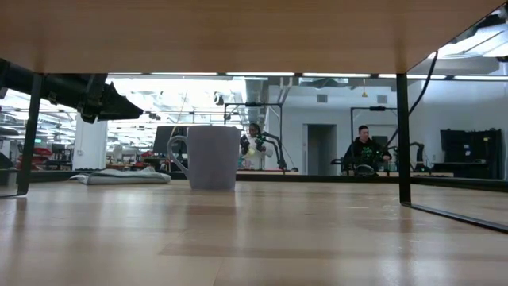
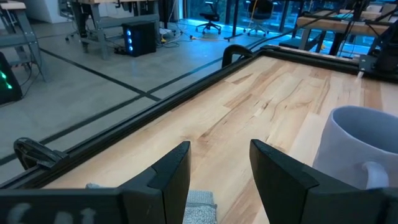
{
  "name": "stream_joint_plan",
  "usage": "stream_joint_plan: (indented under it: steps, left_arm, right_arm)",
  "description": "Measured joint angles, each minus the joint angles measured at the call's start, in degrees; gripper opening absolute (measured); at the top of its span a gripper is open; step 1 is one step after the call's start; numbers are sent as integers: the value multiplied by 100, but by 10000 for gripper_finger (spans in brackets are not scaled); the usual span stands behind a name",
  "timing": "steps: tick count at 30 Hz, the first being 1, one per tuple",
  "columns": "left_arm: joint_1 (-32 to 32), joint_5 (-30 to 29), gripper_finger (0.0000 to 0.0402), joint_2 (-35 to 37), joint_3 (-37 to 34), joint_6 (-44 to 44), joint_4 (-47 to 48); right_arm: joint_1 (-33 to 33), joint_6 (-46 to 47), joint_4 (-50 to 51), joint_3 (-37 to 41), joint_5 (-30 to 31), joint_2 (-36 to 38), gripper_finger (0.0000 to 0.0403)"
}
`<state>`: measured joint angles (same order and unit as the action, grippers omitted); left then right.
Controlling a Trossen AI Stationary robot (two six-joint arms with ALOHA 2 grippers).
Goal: Stack small to large cups/mugs on shelf
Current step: Put the purple mug on the shelf
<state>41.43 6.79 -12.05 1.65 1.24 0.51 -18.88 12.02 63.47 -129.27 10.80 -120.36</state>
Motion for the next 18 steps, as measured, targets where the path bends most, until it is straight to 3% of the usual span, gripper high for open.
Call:
stream_joint_plan:
  steps: [18]
  left_arm:
    - [2, -4, 156, -2, 0, -14, 2]
  right_arm:
    - [-13, -429, 367, 4, -213, 4, 62]
